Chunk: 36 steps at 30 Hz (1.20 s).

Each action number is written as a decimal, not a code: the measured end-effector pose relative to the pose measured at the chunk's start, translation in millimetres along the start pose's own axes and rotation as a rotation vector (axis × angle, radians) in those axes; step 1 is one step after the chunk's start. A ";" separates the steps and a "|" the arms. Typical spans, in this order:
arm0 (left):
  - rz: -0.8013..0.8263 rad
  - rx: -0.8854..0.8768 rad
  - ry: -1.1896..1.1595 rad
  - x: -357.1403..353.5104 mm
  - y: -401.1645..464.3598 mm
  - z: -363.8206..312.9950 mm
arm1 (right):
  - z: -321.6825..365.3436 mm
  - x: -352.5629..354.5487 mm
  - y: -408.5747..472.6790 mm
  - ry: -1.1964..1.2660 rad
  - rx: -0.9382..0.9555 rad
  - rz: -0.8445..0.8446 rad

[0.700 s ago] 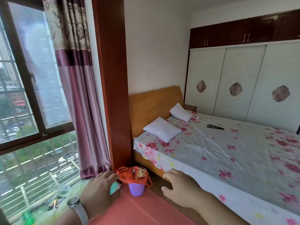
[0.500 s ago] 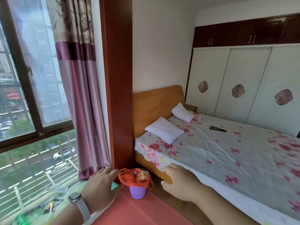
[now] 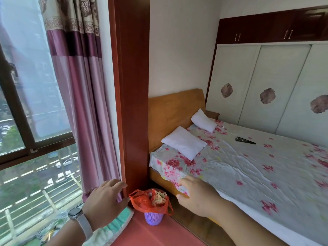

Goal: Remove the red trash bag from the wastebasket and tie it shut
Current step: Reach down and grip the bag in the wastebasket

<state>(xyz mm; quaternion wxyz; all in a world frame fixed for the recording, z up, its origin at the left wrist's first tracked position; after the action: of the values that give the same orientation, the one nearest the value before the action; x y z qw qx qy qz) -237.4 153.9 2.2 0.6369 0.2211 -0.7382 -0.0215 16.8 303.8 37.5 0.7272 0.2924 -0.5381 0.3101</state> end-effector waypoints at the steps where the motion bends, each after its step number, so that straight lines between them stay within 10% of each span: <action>1: 0.005 -0.001 0.000 -6.3 11.7 0.4 | -8.6 -3.4 10.0 0.009 -0.003 0.005; 18: -0.037 0.067 0.019 -83.8 253.8 -25.0 | -167.6 -3.4 237.9 0.113 0.030 0.072; 36: 0.199 0.127 -0.135 -191.1 402.9 132.7 | -175.5 -76.3 434.3 0.186 -0.146 0.258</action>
<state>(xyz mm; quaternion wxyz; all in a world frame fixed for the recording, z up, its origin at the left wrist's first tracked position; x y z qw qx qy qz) -466.5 551.5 -74.4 0.5694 0.1845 -0.7977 0.0735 -227.6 703.1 -40.2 0.7474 0.1373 -0.5225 0.3867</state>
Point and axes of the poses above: each hand's wrist, its own y-axis towards the middle knuckle, its own x-axis out of the back of the hand, z = x × y, the point moved 2 cm from there along y, towards the middle knuckle, and after that the axes turned 1 degree about x, right-handed, at the moved point
